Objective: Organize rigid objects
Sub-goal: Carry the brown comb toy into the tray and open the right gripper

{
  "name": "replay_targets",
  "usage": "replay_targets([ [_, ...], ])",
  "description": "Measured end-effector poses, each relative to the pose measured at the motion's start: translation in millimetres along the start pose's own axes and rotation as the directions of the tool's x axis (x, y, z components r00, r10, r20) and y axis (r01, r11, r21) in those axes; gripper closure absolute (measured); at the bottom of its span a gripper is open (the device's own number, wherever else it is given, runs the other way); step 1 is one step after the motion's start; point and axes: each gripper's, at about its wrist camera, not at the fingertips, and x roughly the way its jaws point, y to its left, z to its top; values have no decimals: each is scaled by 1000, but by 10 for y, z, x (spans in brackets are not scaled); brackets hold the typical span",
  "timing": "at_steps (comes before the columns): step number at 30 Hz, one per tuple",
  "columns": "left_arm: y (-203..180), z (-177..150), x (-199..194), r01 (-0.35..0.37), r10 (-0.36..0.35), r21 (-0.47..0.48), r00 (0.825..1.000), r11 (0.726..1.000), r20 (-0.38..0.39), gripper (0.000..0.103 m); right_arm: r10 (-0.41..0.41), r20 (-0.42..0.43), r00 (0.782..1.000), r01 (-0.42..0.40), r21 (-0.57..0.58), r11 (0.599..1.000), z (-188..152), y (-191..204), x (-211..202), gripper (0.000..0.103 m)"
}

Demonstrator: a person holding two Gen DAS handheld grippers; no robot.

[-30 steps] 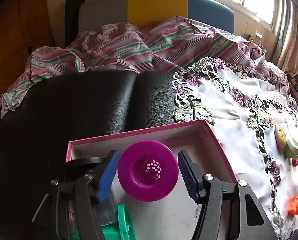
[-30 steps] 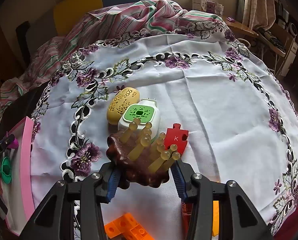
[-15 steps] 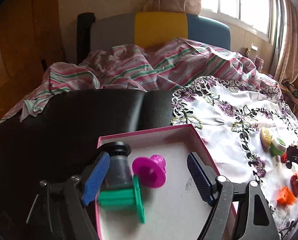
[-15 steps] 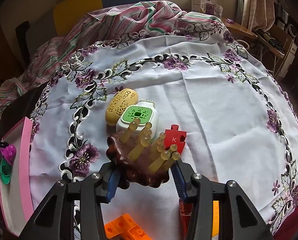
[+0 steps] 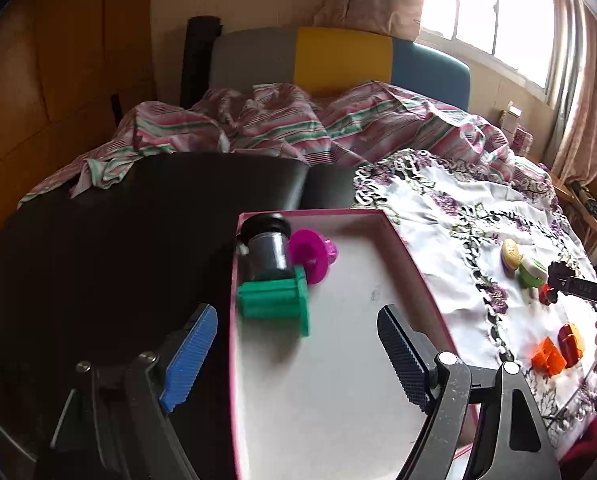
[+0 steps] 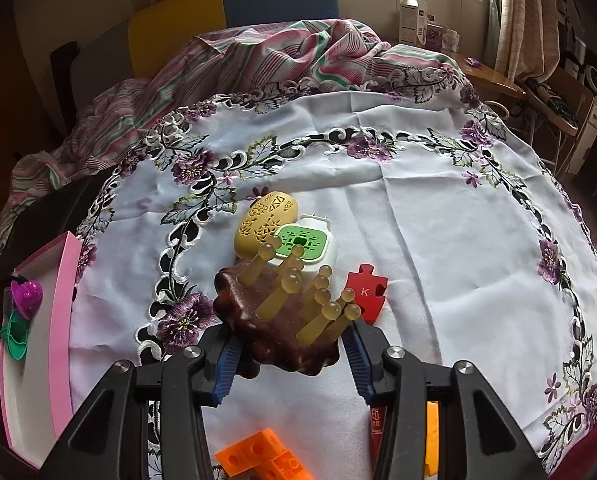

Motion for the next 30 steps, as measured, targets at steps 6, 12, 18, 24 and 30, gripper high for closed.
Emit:
replay_targets([
  [6, 378, -137, -167, -97, 98, -95, 995, 991, 7, 20, 32, 9, 999, -32, -35, 999, -20, 87, -20, 56],
  [12, 817, -213, -310, -163, 168, -183, 986, 970, 10, 20, 106, 37, 994, -102, -100, 990, -50, 272, -103, 56],
  [18, 1103, -240, -420, -221, 229, -227, 973, 949, 11, 18, 194, 30, 980, -186, -185, 965, -119, 580, -171, 56],
  [24, 1315, -261, -463, -261, 272, -265, 962, 928, 4, 18, 243, -2, 970, -235, -258, 937, -212, 1016, -211, 56],
  [30, 1454, -289, -504, -283, 296, -301, 955, 911, -2, 18, 334, -49, 941, -329, -359, 873, -293, 1725, -293, 56],
])
